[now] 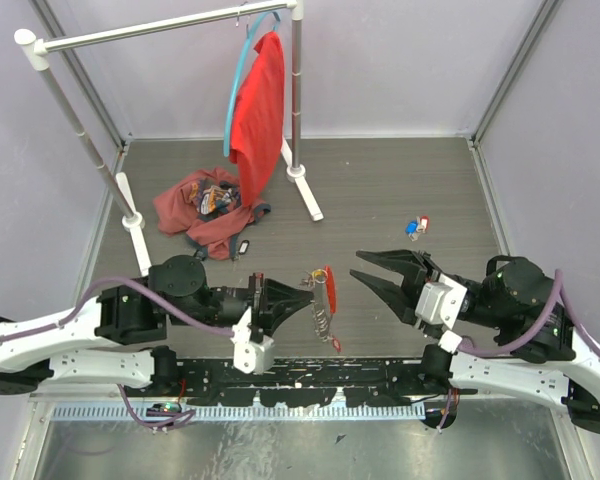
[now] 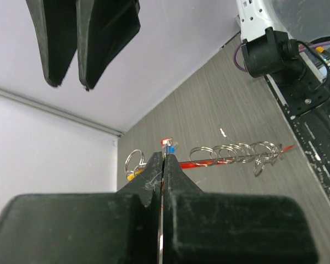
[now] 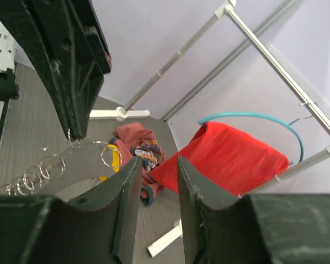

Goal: Put the keys on the keyring

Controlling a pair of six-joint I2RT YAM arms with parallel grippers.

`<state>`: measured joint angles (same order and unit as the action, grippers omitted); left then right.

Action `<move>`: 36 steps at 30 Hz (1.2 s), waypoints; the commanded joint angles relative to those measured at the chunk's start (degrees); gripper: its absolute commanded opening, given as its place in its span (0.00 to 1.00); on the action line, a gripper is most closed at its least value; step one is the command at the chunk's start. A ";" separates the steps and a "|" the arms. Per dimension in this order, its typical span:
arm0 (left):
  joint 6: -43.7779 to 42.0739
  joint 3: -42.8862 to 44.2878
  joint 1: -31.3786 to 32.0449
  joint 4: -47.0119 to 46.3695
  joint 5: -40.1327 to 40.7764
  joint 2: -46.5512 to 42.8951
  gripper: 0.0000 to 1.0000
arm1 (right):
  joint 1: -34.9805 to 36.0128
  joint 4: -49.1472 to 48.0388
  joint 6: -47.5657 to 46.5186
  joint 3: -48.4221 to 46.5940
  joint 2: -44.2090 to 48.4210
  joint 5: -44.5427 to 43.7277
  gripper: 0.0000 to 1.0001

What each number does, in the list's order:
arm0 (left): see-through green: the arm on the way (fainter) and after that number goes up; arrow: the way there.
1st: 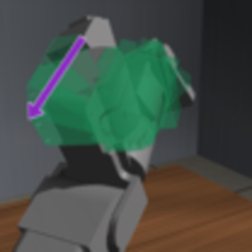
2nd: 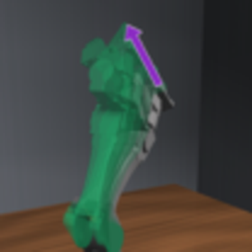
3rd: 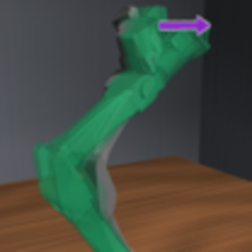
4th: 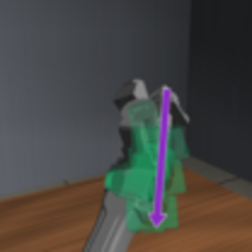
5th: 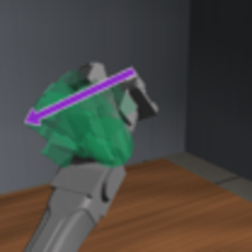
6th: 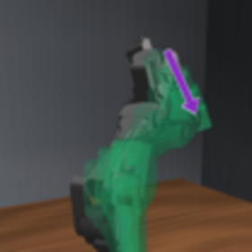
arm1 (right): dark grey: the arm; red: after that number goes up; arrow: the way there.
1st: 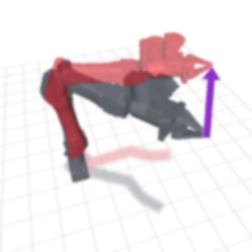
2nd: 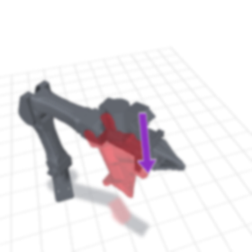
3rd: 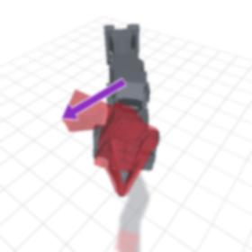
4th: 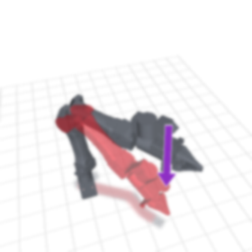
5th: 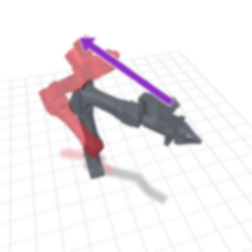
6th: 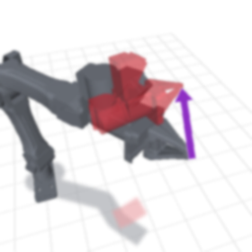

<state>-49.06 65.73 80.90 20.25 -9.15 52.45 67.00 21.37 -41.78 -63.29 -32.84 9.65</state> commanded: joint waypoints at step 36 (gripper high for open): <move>-6.15 -8.17 0.21 -5.81 -0.96 -14.64 0.00 | -18.51 -2.13 55.56 -5.32 -20.77 -45.93 0.61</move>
<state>-60.71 55.99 80.90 14.50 -15.16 38.81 60.55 9.52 -6.94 -59.79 -47.83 -37.04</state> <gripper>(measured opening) 0.017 0.612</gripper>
